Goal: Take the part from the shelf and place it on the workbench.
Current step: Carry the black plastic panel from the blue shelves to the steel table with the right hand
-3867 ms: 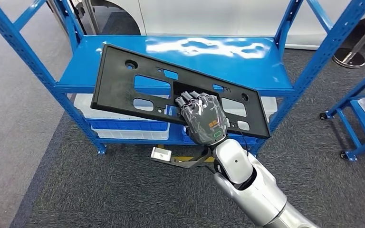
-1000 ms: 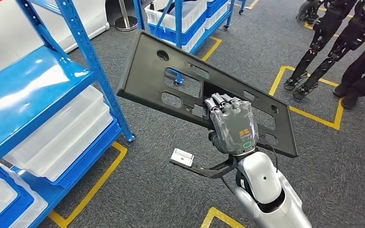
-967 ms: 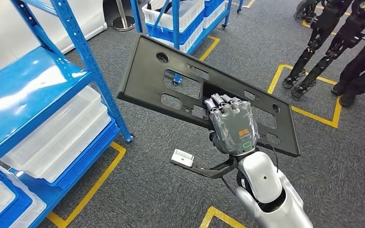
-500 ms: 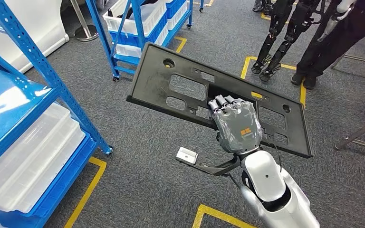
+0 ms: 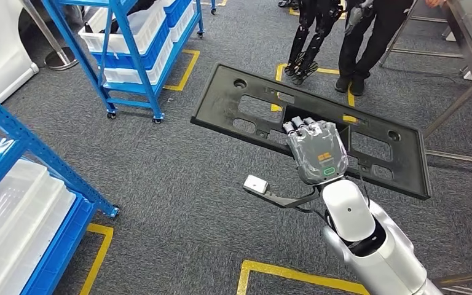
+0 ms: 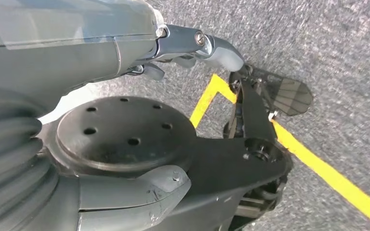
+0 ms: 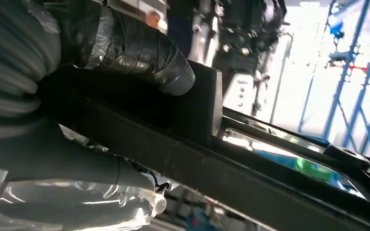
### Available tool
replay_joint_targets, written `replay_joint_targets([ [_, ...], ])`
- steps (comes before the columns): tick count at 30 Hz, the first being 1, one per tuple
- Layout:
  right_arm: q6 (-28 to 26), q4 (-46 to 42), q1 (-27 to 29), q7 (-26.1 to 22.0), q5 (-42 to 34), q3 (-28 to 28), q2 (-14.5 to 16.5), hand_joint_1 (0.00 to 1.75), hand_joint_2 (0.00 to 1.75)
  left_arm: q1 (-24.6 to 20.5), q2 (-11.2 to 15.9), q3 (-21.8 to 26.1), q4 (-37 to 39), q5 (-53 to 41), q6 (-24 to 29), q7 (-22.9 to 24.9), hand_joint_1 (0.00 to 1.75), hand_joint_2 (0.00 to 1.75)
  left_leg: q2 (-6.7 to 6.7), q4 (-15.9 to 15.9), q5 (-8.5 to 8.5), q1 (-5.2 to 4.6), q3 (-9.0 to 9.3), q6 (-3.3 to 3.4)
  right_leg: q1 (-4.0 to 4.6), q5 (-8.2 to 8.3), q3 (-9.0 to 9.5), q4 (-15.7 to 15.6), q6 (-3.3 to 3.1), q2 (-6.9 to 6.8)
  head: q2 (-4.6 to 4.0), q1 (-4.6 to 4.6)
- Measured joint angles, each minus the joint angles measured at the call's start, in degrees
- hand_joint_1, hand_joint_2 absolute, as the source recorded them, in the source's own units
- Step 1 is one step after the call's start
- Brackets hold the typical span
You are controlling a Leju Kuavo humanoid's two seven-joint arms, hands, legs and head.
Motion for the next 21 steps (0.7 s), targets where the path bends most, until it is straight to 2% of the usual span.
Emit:
replay_joint_targets([
  [2,0.5,1.1,-0.9,0.7,0.0,0.2,0.3,1.73,1.75,-0.1,-0.1,0.8,0.0,0.0,0.1,0.0,0.0,1.75,-2.16,2.1,-1.66,0.38,-0.64,-0.36,-0.12,0.01,0.31,-0.3,-0.84,1.09,0.0,-0.01],
  [4,1.1,2.3,-2.0,1.6,0.0,0.8,1.2,1.73,1.75,-0.1,-0.1,1.8,0.0,0.0,0.1,-0.1,0.0,1.75,-5.09,8.7,-5.03,0.49,-3.83,-0.3,0.02,-0.04,0.56,-0.4,-1.51,2.27,0.0,-0.02],
  [5,1.4,3.0,-2.5,2.1,0.0,1.2,1.7,1.73,1.75,0.0,-0.1,2.2,0.0,0.0,0.2,0.0,0.0,1.75,-5.63,12.8,-6.52,0.42,-6.05,-0.18,0.23,-0.1,0.64,-0.4,-1.75,2.98,0.0,-0.02],
  [6,1.6,3.7,-2.7,2.4,0.0,1.7,2.2,1.73,1.75,0.0,-0.2,2.5,0.0,0.0,0.2,0.2,0.0,1.75,-5.85,15.9,-7.16,0.34,-7.93,-0.01,0.48,-0.18,0.75,-0.3,-1.91,3.74,0.0,-0.02],
  [7,1.7,4.3,-2.8,2.8,0.0,2.1,2.6,1.73,1.75,0.0,-0.2,2.7,0.0,0.0,0.3,0.4,0.0,1.75,-5.96,17.1,-6.68,0.25,-9.0,0.23,0.72,-0.25,0.88,-0.3,-2.04,4.51,0.0,-0.01],
  [8,1.8,4.8,-2.9,3.1,0.0,2.5,2.9,1.73,1.75,0.0,-0.3,2.9,0.0,0.0,0.3,0.6,0.0,1.75,-6.14,16.0,-5.03,0.12,-9.04,0.58,0.91,-0.34,1.03,-0.2,-2.13,5.28,0.0,-0.01],
  [9,1.8,5.2,-2.9,3.4,0.0,2.8,3.2,1.73,1.75,0.0,-0.3,3.1,0.0,0.0,0.3,0.7,0.0,1.75,-6.69,12.7,-2.5,-0.05,-8.06,1.02,1.02,-0.43,1.19,-0.1,-2.16,6.06,0.0,-0.01],
  [11,1.9,5.8,-3.2,3.7,0.0,3.2,3.6,1.73,1.75,0.1,-0.2,3.4,0.0,0.0,0.3,0.8,0.0,1.75,-9.29,5.6,1.49,-0.36,-5.34,1.9,0.99,-0.58,1.31,0.0,-2.05,7.51,0.0,0.01],
  [12,1.8,6.0,-3.3,3.7,0.0,3.3,3.8,1.73,1.75,0.1,-0.2,3.4,0.1,0.0,0.3,0.9,0.0,1.75,-10.32,3.1,2.33,-0.49,-4.29,2.18,0.84,-0.55,1.18,0.0,-1.83,8.19,0.0,0.01],
  [13,1.8,6.2,-3.3,3.7,0.0,3.4,4.0,1.73,1.75,0.1,-0.2,3.4,0.1,0.0,0.3,0.9,0.0,1.75,-10.85,2.0,2.33,-0.58,-3.77,2.34,0.65,-0.44,0.98,0.0,-1.55,8.82,0.0,0.0],
  [15,1.8,6.4,-3.3,3.6,0.0,3.6,4.1,1.73,1.75,-0.2,-0.2,3.4,0.1,0.0,0.3,1.0,0.0,1.75,-9.78,0.8,2.34,-0.54,-3.15,2.5,0.48,-0.13,0.72,-0.4,-0.83,9.94,0.0,-0.02],
  [16,1.9,6.5,-3.3,3.6,0.0,3.6,4.1,1.73,1.75,-0.2,-0.2,3.4,0.1,0.0,0.2,1.0,0.0,1.75,-9.03,0.1,2.58,-0.41,-2.76,2.64,0.6,-0.27,0.65,-0.3,-0.54,9.37,0.0,0.02],
  [18,1.9,6.7,-3.5,3.6,0.0,3.6,4.1,1.73,1.75,-0.1,-0.3,3.4,0.1,0.0,0.0,1.0,0.0,1.75,-7.38,-1.3,3.05,-0.2,-1.9,3.02,0.89,-2.16,-0.7,2.6,-0.03,6.1,0.0,0.06],
  [19,2.0,6.8,-3.6,3.5,0.0,3.7,4.1,1.73,1.75,-0.1,-0.3,3.4,0.1,0.0,-0.1,1.1,0.0,1.75,-6.58,-1.5,3.08,-0.29,-1.67,3.15,0.82,-3.73,-2.22,5.7,0.21,4.12,0.0,0.08],
  [20,2.0,6.9,-3.6,3.5,0.0,3.8,4.1,1.73,1.75,0.0,-0.3,3.4,0.1,0.0,-0.2,1.2,0.0,1.75,-5.79,-1.5,3.0,-0.33,-1.59,3.23,0.62,-5.27,-4.12,9.3,0.49,2.97,0.0,0.08],
  [21,2.1,7.0,-3.5,3.5,0.0,4.0,4.1,1.73,1.75,0.0,-0.3,3.4,0.1,0.0,-0.3,1.3,0.0,1.75,-4.98,-1.5,2.87,-0.34,-1.57,3.24,0.32,-6.19,-5.83,12.3,0.8,2.44,0.0,0.08],
])
